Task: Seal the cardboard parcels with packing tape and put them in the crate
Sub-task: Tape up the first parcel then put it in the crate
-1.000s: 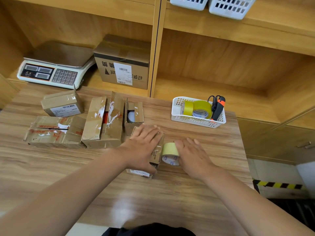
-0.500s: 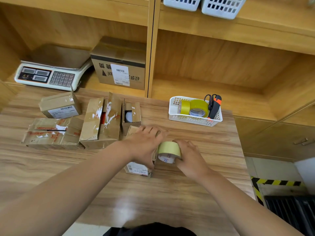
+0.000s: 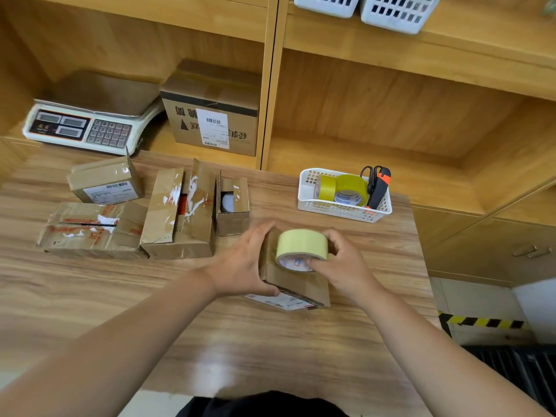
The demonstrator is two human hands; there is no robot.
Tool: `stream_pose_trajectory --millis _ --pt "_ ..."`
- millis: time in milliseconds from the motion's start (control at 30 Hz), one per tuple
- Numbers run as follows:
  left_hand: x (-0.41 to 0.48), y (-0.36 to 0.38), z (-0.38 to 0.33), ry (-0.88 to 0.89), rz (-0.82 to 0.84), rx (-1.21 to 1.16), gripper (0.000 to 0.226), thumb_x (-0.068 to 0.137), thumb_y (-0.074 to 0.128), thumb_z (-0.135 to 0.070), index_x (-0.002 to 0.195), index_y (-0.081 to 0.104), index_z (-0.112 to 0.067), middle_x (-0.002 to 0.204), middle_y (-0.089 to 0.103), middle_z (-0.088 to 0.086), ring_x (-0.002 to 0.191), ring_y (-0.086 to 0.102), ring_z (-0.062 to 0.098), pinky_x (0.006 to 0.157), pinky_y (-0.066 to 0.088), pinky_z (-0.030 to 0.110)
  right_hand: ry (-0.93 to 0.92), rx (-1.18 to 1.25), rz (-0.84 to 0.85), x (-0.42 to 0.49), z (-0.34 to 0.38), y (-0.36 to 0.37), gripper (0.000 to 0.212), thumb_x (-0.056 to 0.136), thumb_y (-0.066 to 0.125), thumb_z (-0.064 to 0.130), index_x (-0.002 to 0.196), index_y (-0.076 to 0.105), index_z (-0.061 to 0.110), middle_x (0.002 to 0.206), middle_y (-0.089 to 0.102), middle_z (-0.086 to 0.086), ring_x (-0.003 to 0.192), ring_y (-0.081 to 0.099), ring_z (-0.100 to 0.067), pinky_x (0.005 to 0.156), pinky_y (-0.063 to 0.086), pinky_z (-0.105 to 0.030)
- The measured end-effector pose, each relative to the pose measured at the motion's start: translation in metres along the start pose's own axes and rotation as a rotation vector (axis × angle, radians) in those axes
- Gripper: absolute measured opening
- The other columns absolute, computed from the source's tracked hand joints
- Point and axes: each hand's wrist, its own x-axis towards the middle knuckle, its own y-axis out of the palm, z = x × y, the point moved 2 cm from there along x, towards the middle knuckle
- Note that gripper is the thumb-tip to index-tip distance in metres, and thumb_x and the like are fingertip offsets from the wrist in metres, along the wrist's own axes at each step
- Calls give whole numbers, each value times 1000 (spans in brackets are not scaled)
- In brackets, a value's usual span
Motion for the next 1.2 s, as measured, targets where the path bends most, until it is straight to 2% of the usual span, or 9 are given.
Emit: stream_pose_trajectory --millis 133,233,400,567,933,1000,1067,1133,1200 --pt "-10 -8 24 -45 48 130 130 58 83 -47 150 -5 -23 152 15 -4 136 32 15 109 30 22 -40 -85 110 6 6 24 31 72 74 6 84 54 27 82 59 11 73 52 0 63 40 -13" --pt "-18 -13 43 -89 99 215 130 61 81 -46 151 -9 -17 155 10 -3 138 28 15 102 24 15 -87 -281 200 14 8 48 30 73 72 19 95 54 27 92 62 6 85 56 -13 74 44 -27" --pt "-30 -7 71 -152 124 207 124 54 82 -49 148 6 -23 144 21 -9 125 42 16 95 40 25 -161 -566 250 23 6 82 31 72 65 39 94 43 37 97 56 7 95 50 -22 77 38 -34" --pt "-33 -2 83 -188 125 171 124 51 81 -49 147 9 -22 139 28 -8 118 46 17 92 40 26 -259 -744 259 25 11 91 30 77 63 38 88 37 26 100 56 1 97 48 -23 80 31 -32" --pt "-30 0 83 -204 151 159 127 56 82 -43 149 -3 -29 138 28 -8 114 45 16 95 40 25 -273 -1019 286 14 18 34 32 80 57 47 101 49 25 79 39 16 96 35 -16 85 26 -31" --pt "-28 4 80 -199 158 173 128 56 82 -44 149 -5 -29 140 27 -7 117 44 17 97 38 25 -284 -1043 301 11 15 29 33 81 54 51 100 48 25 90 51 12 100 37 -16 85 26 -32" --pt "-28 7 78 -194 147 223 130 58 81 -48 150 -8 -25 148 21 -4 127 38 20 104 32 25 -273 -1040 325 10 9 29 27 82 55 44 96 42 26 99 55 7 105 38 -17 84 28 -32" --pt "-28 8 74 -179 136 307 134 60 79 -54 150 -13 -19 157 6 -1 143 15 25 115 8 26 -237 -993 359 8 4 29 25 84 57 36 94 37 25 95 49 7 108 39 -19 81 27 -31" --pt "-27 10 64 -143 133 380 136 63 76 -59 148 -20 -14 159 -9 1 146 -7 23 110 -14 25 -196 -922 360 6 0 31 25 85 57 30 101 40 21 95 44 6 108 40 -20 76 23 -30"
